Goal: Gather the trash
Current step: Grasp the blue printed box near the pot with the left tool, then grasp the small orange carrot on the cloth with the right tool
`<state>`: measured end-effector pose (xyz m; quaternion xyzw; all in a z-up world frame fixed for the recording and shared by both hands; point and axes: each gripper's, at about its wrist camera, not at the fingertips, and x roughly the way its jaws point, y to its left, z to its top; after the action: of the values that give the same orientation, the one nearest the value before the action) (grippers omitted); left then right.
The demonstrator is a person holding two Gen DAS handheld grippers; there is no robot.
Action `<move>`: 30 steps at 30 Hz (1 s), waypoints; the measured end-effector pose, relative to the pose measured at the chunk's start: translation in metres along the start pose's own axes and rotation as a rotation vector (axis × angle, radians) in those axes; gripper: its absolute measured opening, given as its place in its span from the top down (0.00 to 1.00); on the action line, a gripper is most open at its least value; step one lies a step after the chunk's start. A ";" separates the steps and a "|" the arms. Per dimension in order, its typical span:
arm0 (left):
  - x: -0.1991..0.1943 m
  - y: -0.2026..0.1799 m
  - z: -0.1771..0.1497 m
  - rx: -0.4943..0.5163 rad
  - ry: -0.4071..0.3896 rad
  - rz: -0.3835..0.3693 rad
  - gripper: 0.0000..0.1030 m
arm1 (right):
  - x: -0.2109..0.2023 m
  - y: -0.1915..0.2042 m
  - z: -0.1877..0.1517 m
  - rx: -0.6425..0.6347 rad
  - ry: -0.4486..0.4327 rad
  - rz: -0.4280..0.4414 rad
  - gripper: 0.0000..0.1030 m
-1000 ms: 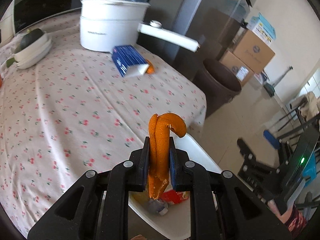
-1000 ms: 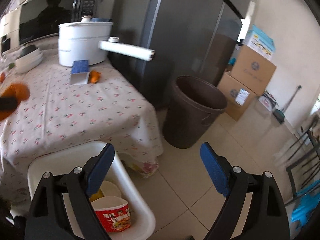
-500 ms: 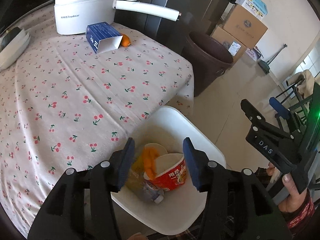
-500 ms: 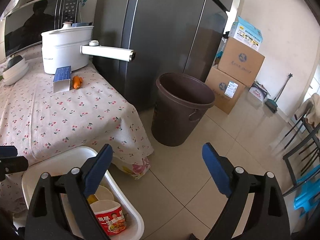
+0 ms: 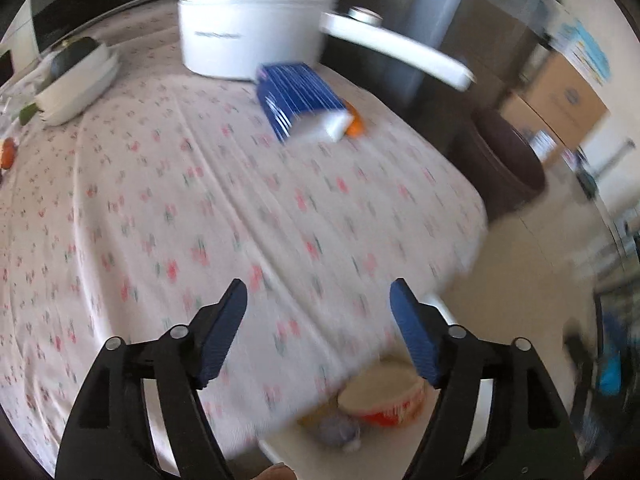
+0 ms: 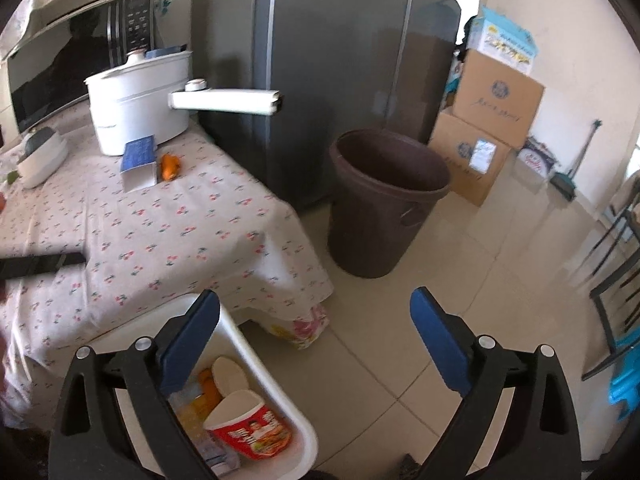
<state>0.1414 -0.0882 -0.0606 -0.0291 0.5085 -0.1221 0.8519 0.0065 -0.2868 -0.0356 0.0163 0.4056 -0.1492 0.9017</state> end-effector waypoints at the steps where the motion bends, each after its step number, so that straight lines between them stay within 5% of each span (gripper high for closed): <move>1: 0.007 0.000 0.016 -0.024 -0.002 0.007 0.29 | 0.002 0.002 0.000 0.000 0.013 0.016 0.09; 8: 0.055 -0.011 0.112 -0.106 -0.030 0.088 0.22 | 0.008 0.011 0.006 0.011 0.055 0.106 0.09; 13: 0.083 -0.010 0.147 -0.115 -0.051 0.187 0.22 | 0.017 0.007 0.010 0.040 0.086 0.125 0.09; 21: 0.109 0.003 0.160 -0.147 -0.034 0.216 0.26 | 0.026 0.012 0.009 0.033 0.115 0.129 0.09; 25: 0.121 0.017 0.153 -0.177 0.019 0.148 0.46 | 0.031 0.015 0.008 0.038 0.137 0.139 0.09; 30: 0.102 0.035 0.138 -0.205 -0.013 0.087 0.48 | 0.032 0.026 0.007 0.010 0.129 0.119 0.09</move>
<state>0.3144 -0.0886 -0.0879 -0.0945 0.5135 -0.0323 0.8523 0.0391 -0.2718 -0.0568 0.0542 0.4603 -0.0961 0.8809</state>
